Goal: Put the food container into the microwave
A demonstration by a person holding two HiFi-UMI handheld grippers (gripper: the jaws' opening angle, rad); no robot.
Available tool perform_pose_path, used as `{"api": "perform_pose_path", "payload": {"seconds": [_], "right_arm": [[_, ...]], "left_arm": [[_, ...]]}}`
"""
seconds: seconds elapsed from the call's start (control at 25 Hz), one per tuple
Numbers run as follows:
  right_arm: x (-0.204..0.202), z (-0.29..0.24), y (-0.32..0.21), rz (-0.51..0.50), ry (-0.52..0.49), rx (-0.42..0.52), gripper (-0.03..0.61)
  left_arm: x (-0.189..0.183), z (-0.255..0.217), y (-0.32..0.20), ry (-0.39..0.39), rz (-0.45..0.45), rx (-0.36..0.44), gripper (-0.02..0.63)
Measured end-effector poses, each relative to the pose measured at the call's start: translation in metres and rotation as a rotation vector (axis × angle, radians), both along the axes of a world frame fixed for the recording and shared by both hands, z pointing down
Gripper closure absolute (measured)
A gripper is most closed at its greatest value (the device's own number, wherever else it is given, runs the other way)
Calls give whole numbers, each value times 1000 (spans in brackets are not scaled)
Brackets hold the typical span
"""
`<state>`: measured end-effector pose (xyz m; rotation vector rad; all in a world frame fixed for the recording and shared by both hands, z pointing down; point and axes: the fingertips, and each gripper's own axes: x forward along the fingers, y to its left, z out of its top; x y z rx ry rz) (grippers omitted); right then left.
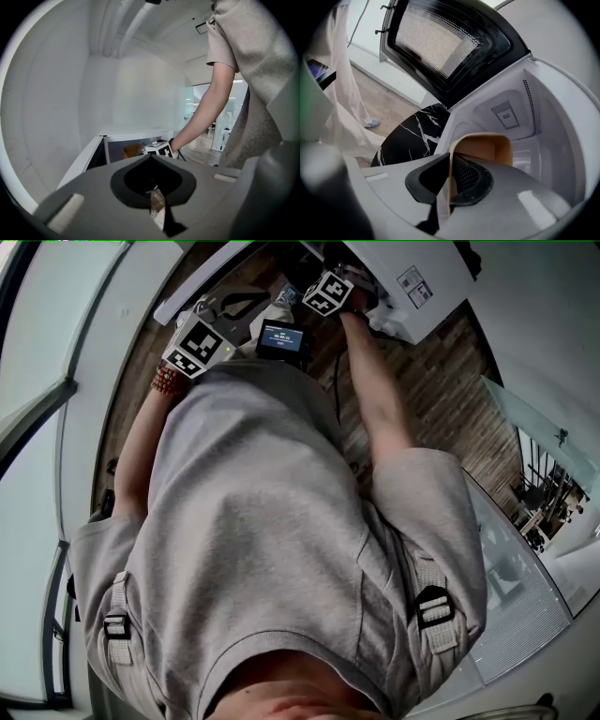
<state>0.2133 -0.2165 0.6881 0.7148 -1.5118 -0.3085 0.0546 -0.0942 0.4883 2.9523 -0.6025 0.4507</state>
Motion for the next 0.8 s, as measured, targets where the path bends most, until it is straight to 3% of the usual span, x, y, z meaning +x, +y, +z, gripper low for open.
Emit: {"api": "perform_pose_path", "payload": {"seconds": [0.36, 0.8], "right_arm": [[2, -2, -15, 16, 7, 37, 551], [4, 11, -21, 6, 24, 13, 538]], "left_arm": [[8, 5, -4, 8, 12, -14, 612], [11, 10, -12, 14, -3, -27, 612]]}}
